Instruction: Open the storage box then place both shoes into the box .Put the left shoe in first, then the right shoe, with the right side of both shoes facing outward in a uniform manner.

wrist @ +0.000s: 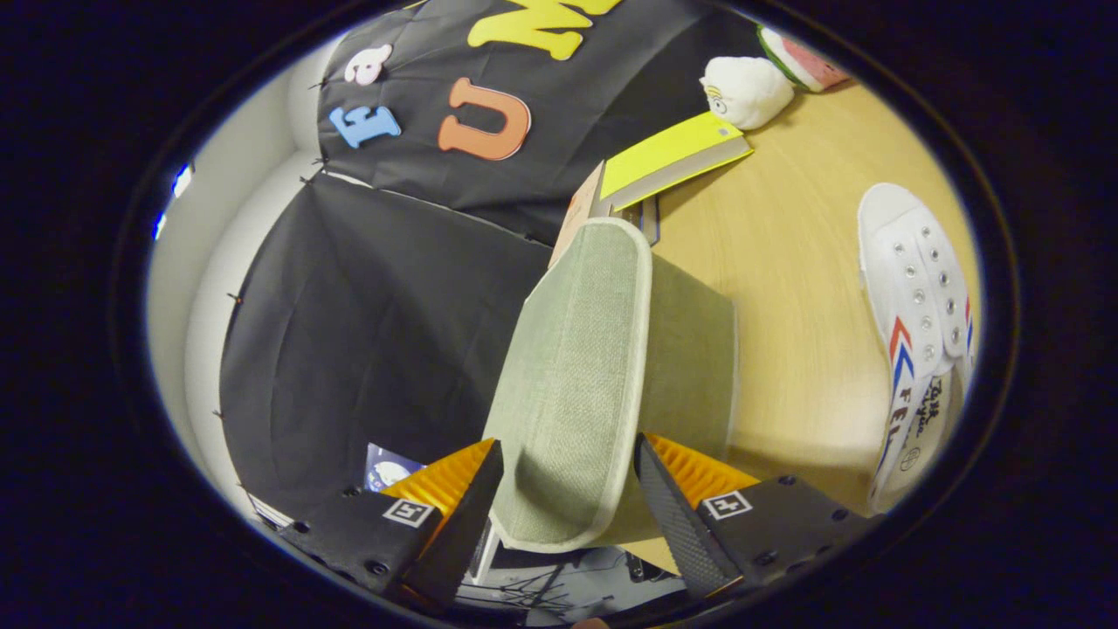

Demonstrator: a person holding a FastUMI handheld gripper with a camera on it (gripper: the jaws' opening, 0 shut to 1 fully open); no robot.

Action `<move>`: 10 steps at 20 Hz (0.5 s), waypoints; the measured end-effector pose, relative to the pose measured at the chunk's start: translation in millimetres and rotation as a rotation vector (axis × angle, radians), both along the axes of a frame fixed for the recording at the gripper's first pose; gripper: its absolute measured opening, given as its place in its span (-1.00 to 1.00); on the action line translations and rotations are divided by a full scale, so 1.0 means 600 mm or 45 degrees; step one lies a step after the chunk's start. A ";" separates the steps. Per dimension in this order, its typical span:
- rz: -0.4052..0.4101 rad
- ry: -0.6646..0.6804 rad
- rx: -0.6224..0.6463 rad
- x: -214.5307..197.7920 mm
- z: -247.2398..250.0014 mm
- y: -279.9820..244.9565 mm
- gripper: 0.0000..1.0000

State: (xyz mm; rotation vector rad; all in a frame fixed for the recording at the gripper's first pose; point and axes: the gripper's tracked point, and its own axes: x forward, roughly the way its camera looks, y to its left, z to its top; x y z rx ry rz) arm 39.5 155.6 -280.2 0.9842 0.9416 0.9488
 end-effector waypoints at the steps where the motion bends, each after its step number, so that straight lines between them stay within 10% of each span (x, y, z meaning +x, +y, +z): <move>1: 0.003 -0.004 -0.015 0.002 0.001 -0.005 0.73; 10: -0.041 -0.181 -0.102 0.006 0.128 -0.040 -0.81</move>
